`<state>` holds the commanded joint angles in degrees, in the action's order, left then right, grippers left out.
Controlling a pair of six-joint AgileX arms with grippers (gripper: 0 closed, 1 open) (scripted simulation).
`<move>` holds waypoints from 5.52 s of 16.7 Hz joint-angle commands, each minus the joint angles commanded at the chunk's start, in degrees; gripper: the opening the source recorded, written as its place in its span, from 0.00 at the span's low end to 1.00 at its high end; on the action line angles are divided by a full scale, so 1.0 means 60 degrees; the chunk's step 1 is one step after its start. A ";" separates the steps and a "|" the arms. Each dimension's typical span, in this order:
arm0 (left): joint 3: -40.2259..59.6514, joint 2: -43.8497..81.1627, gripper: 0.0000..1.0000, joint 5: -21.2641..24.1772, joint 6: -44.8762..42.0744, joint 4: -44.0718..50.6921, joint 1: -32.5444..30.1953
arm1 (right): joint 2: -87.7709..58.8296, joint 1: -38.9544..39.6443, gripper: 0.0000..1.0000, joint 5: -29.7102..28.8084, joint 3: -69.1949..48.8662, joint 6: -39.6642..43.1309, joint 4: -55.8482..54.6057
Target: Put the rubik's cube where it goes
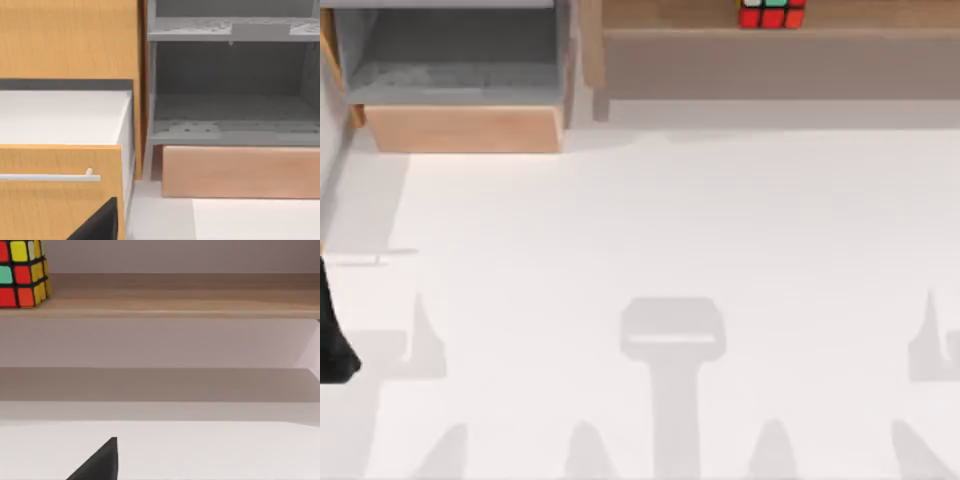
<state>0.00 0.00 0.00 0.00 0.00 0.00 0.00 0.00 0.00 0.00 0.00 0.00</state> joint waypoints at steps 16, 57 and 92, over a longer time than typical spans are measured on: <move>0.3998 0.5553 1.00 -0.1857 -0.0001 -0.1537 -0.1983 | 0.0000 0.0000 1.00 0.0000 0.0000 0.0000 0.0000; 1.7071 2.3562 1.00 -0.7939 -0.0140 -0.6599 -0.8401 | 0.0000 0.0000 1.00 0.0000 0.0000 0.0000 0.0000; 2.0441 2.5304 0.00 -0.7181 -0.0097 -0.4932 -0.7658 | 0.0000 0.0000 1.00 0.0000 0.0000 0.0000 0.0000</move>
<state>122.65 151.83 -43.09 -0.58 -29.59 -45.95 0.00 0.00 0.00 0.00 0.00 0.00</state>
